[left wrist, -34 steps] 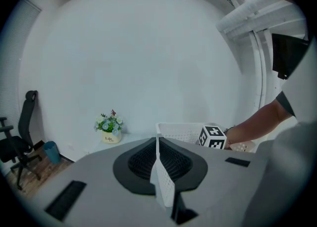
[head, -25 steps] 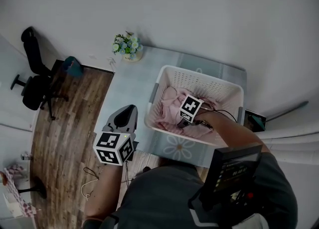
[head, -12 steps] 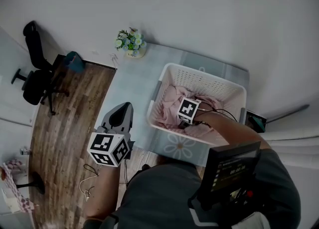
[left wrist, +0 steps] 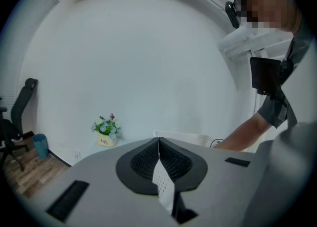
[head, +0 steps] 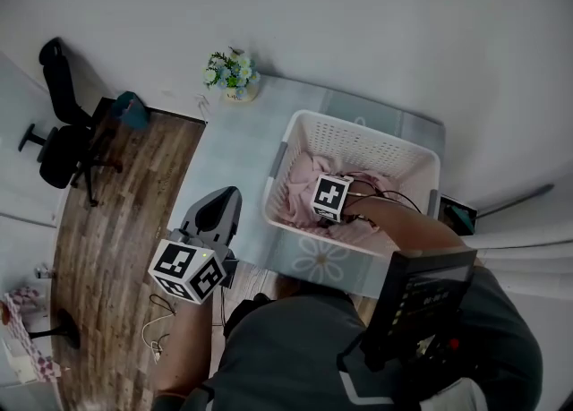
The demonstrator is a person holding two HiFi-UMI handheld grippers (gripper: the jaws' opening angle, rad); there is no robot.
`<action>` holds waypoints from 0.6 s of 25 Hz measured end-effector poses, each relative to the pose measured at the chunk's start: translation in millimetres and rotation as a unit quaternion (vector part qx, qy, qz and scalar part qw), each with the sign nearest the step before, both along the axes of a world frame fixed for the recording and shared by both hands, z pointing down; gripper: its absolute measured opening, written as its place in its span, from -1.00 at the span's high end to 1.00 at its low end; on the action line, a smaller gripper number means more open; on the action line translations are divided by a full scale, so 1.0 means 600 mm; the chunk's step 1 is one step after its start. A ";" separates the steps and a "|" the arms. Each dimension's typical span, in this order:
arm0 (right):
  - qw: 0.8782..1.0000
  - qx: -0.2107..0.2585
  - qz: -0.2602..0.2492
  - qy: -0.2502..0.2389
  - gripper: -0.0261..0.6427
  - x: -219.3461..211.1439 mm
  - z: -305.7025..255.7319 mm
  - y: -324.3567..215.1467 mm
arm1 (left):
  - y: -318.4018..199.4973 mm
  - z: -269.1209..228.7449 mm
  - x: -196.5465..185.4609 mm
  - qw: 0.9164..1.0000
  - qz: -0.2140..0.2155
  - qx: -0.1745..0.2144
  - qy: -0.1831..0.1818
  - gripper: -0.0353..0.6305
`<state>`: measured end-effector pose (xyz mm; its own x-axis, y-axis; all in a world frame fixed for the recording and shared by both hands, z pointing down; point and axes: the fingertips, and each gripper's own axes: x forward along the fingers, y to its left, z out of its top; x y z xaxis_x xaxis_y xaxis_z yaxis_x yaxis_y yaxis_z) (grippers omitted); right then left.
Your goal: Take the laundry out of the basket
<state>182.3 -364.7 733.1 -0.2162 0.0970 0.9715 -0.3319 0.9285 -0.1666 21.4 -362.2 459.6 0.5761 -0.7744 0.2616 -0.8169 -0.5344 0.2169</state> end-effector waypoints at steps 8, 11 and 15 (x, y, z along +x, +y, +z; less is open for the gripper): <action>1.000 0.009 0.010 -0.015 -0.12 0.004 -0.012 0.013 | 0.020 -0.026 -0.002 0.999 0.010 0.026 -0.017 0.87; 0.999 0.017 0.011 -0.026 -0.08 0.012 -0.024 0.010 | 0.024 -0.041 -0.017 0.999 0.003 0.037 -0.022 0.87; 0.998 0.025 0.030 -0.044 -0.04 0.029 -0.033 0.003 | 0.031 -0.045 -0.031 0.999 0.002 0.041 -0.024 0.87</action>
<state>199.4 -362.9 713.3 -0.3042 0.0326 0.9521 -0.3731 0.9155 -0.1506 2.7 -343.8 432.8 0.5670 -0.7925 0.2246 -0.8235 -0.5516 0.1327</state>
